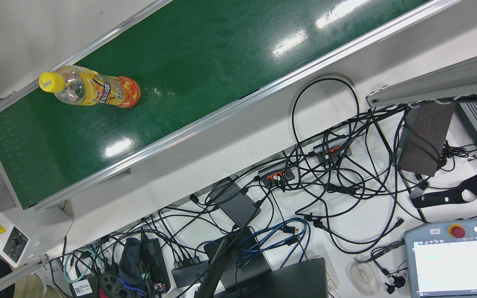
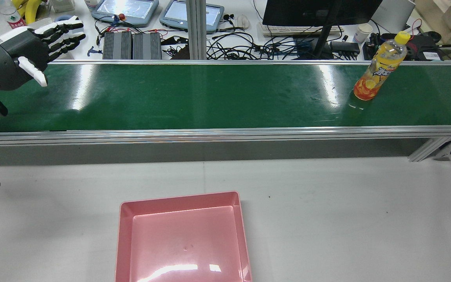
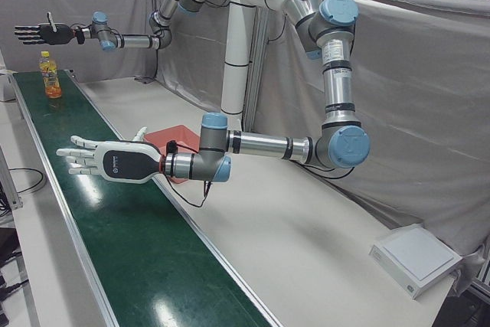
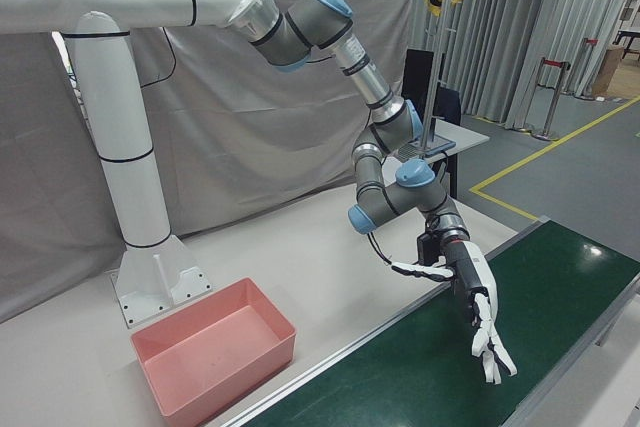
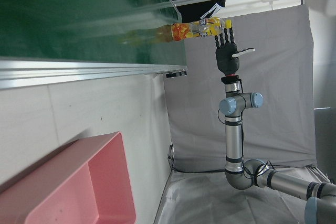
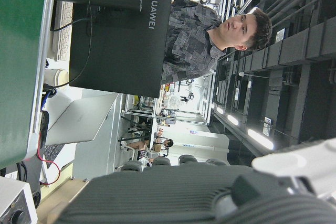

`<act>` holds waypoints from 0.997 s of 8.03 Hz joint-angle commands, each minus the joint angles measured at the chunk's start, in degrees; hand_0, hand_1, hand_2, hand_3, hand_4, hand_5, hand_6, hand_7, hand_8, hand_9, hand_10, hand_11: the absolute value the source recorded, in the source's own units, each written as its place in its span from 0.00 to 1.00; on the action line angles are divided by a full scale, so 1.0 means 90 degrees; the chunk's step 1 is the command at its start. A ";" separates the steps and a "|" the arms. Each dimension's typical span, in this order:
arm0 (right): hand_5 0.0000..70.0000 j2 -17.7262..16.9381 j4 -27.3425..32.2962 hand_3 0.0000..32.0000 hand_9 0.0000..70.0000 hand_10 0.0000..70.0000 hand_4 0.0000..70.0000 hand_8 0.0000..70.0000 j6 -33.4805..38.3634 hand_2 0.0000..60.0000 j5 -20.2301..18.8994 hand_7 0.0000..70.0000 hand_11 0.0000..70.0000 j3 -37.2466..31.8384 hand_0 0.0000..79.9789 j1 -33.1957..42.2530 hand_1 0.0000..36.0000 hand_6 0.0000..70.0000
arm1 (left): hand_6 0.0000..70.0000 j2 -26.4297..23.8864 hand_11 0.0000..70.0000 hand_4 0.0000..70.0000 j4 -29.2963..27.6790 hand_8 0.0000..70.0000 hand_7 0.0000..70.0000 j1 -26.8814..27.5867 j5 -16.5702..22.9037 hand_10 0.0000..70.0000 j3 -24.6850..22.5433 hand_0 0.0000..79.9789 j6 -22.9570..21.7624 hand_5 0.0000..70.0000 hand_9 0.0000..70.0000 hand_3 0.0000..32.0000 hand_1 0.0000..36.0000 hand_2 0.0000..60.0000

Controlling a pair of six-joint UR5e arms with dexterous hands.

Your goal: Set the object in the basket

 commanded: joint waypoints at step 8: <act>0.00 0.0000 0.0000 0.00 0.00 0.00 0.00 0.00 0.0000 0.00 0.0000 0.00 0.00 0.0000 0.00 0.0000 0.00 0.00 | 0.00 0.0042 0.07 0.16 -0.0060 0.11 0.02 0.0007 -0.0003 0.04 0.0016 0.75 -0.0063 0.24 0.15 0.07 0.09 0.00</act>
